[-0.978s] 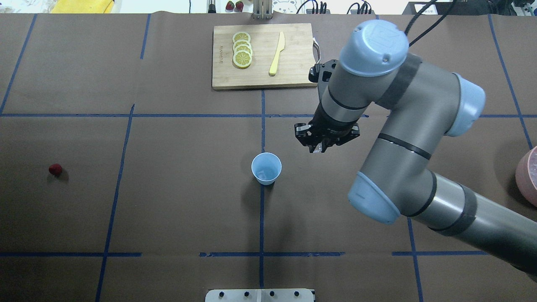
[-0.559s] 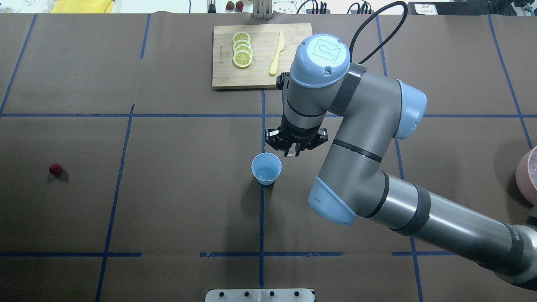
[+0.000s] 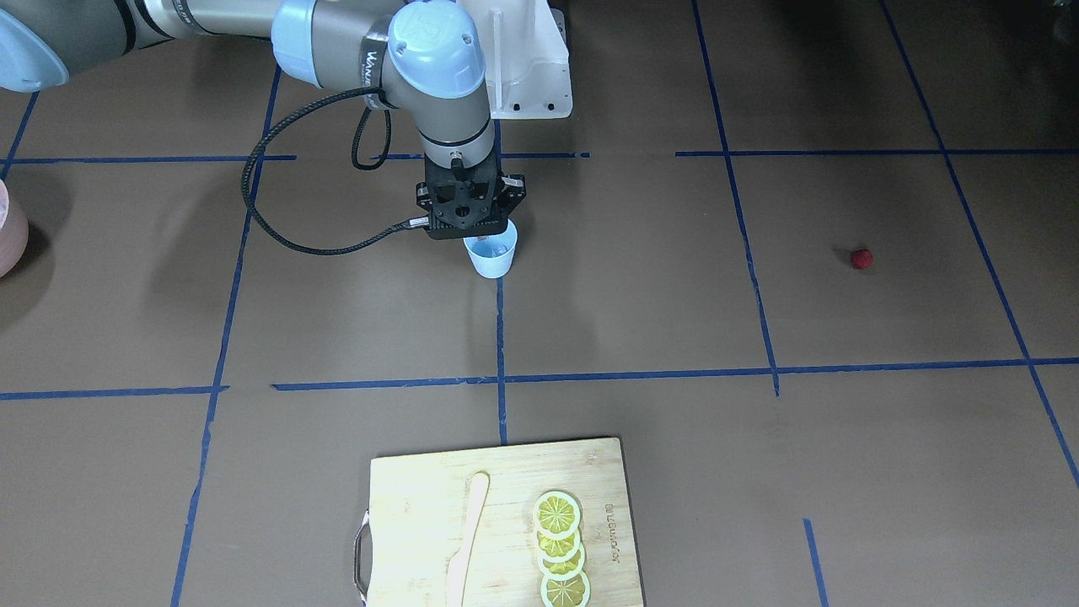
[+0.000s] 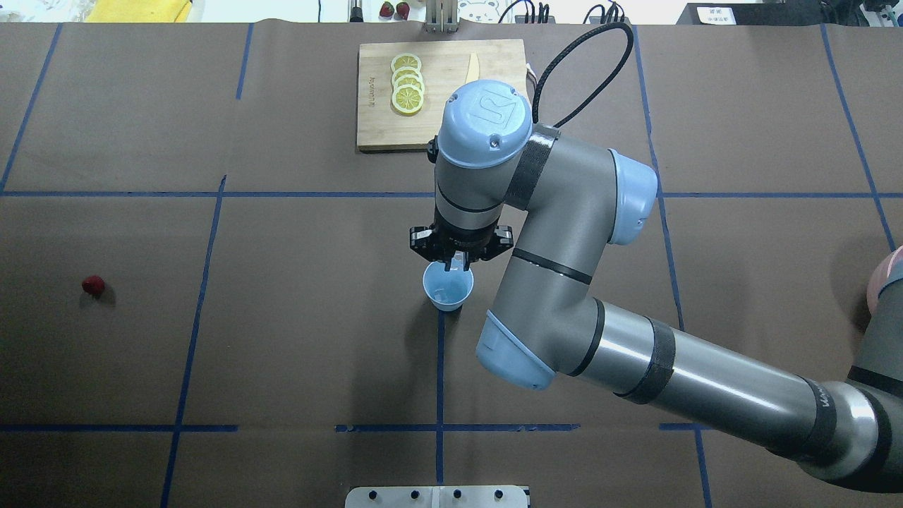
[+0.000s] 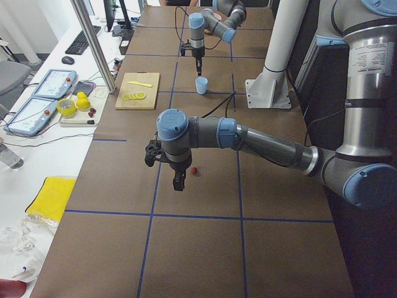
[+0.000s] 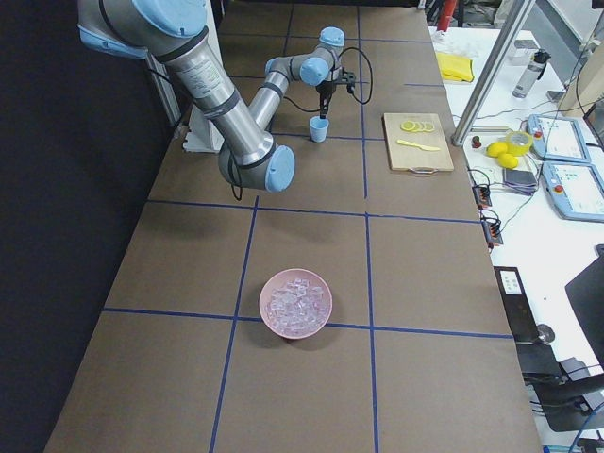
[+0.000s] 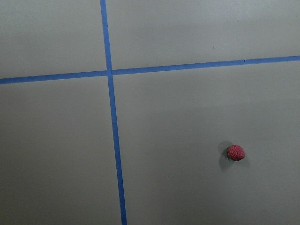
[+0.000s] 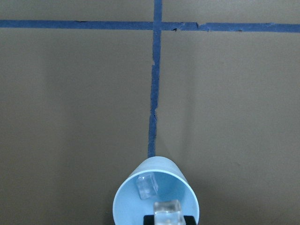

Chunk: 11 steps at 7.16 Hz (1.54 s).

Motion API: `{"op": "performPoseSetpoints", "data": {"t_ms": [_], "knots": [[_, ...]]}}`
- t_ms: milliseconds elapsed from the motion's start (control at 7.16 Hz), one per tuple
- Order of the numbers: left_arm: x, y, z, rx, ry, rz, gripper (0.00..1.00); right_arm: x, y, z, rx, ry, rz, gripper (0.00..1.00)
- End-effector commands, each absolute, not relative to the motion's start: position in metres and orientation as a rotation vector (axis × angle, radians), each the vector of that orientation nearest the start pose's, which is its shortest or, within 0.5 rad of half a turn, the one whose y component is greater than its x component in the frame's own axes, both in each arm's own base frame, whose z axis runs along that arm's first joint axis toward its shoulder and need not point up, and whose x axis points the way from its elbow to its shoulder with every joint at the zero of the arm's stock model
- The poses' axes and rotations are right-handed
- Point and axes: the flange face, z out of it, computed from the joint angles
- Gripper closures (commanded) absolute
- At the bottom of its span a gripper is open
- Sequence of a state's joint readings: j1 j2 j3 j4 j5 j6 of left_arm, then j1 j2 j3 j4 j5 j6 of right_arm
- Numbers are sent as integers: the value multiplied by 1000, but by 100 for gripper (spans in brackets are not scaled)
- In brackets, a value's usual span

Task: Put ice and strawberries in cup
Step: 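Open the right gripper to drop the ice cube into the cup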

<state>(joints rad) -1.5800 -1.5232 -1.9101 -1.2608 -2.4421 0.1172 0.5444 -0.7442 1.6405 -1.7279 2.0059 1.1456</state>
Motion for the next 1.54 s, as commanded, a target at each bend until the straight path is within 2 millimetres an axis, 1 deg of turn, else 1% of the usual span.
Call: {"op": "performPoseSetpoints", "data": {"t_ms": [0,140,279,419,559,699,838,978,1118,1257,1397], "knots": [[-61,-453,539,40,871,95,0,-550,-432,142,-26,-834,-51,98],[-61,-453,538,42,871,94,0,-550,-432,140,-24,-838,-52,84],[-61,-453,538,41,871,95,0,-550,-432,139,-30,-839,-37,58],[-61,-453,538,41,871,95,0,-550,-431,139,-30,-840,-38,52],[-61,-453,538,41,871,95,0,-550,-431,139,-30,-840,-38,35],[-61,-453,538,40,871,94,0,-550,-431,139,-31,-840,-37,26],[-61,-453,537,43,871,95,0,-549,-431,138,-33,-842,-29,24],[-61,-454,537,43,871,95,0,-545,-428,132,-28,-855,-28,11],[-61,-455,535,46,870,96,0,-529,-428,124,-12,-879,-24,1],[-61,-456,533,52,870,99,0,-499,-444,128,1,-886,11,1],[-61,-457,533,52,870,99,0,-460,-442,151,1,-865,34,1]]}}
